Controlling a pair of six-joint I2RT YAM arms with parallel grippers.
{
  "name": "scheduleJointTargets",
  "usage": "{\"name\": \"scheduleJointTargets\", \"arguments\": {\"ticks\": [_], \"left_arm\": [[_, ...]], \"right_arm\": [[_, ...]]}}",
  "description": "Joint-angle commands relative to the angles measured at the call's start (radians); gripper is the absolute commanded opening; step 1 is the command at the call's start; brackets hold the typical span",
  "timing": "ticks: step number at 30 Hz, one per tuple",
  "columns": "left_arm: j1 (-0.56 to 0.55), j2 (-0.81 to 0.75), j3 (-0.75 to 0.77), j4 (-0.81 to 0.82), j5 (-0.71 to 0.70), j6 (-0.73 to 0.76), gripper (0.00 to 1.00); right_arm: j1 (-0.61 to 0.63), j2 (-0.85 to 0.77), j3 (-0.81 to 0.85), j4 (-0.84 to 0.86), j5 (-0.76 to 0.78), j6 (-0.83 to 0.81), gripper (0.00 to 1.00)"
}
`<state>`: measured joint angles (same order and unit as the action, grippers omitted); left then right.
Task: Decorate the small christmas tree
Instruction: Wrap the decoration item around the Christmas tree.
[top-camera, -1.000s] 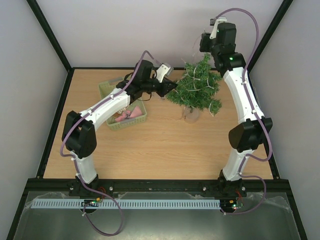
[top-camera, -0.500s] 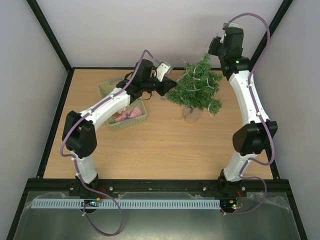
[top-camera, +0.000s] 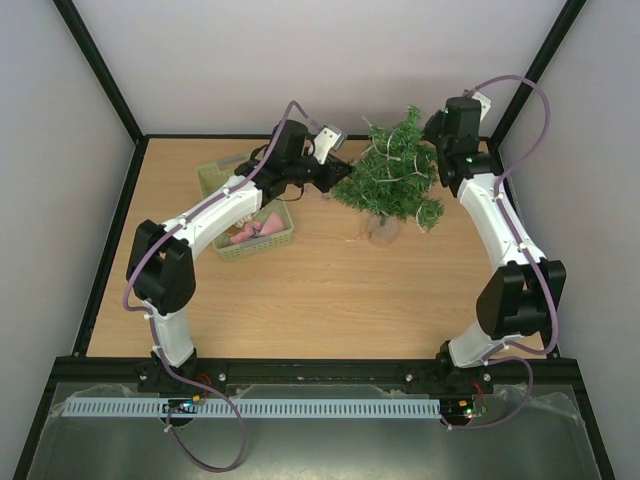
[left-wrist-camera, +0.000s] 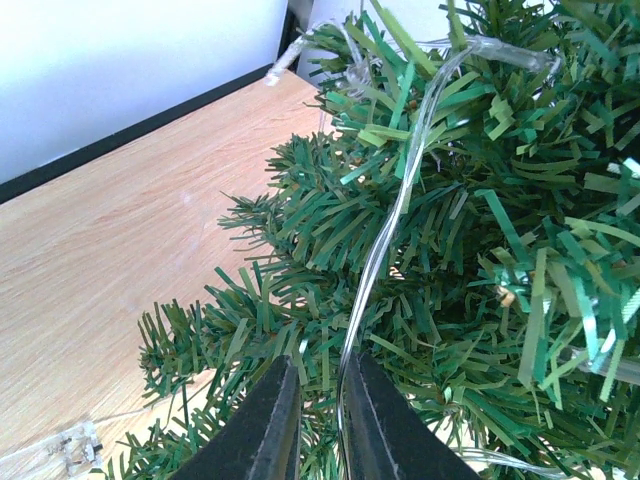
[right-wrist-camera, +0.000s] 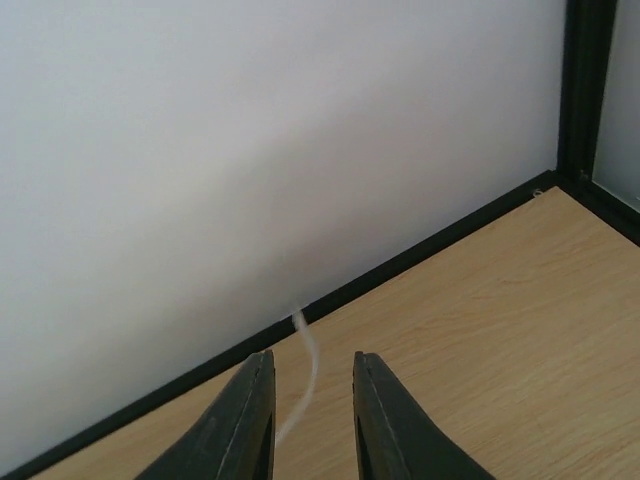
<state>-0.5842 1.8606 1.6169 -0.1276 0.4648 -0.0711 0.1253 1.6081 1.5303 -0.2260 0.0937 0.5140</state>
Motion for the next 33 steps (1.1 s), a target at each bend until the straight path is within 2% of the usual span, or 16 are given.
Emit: {"name": "scheduleJointTargets", "arguments": {"ticks": [1, 6, 10, 12, 15, 20, 25, 28, 33], "left_arm": [[-0.003, 0.011, 0.018, -0.005, -0.010, 0.005, 0.16], [-0.003, 0.013, 0.024, -0.012, -0.017, 0.013, 0.16], [-0.003, 0.000, 0.026, -0.027, -0.027, 0.024, 0.17], [-0.003, -0.010, 0.027, -0.024, -0.031, 0.018, 0.21], [-0.002, -0.029, 0.027, -0.003, -0.017, -0.004, 0.23], [-0.003, -0.059, 0.027, 0.012, -0.029, -0.026, 0.29], [-0.002, -0.076, 0.030, 0.019, -0.038, -0.042, 0.32], [-0.002, -0.081, 0.026, 0.023, -0.032, -0.051, 0.32], [-0.001, -0.090, 0.019, 0.028, -0.035, -0.059, 0.33]], "right_arm": [[-0.009, -0.072, -0.071, 0.115, 0.092, 0.115, 0.21], [-0.022, -0.103, -0.111, 0.113, 0.161, 0.125, 0.23], [-0.067, -0.142, -0.175, 0.172, 0.064, -0.056, 0.32], [-0.123, -0.143, -0.212, 0.212, -0.055, -0.120, 0.35], [-0.214, -0.090, -0.167, 0.174, -0.188, -0.156, 0.35], [-0.296, -0.020, -0.209, 0.231, -0.543, -0.284, 0.36], [-0.300, 0.057, -0.320, 0.320, -0.640, -0.376, 0.39], [-0.300, 0.152, -0.274, 0.242, -0.704, -0.455, 0.44], [-0.300, 0.288, -0.192, 0.115, -0.769, -0.473, 0.43]]}}
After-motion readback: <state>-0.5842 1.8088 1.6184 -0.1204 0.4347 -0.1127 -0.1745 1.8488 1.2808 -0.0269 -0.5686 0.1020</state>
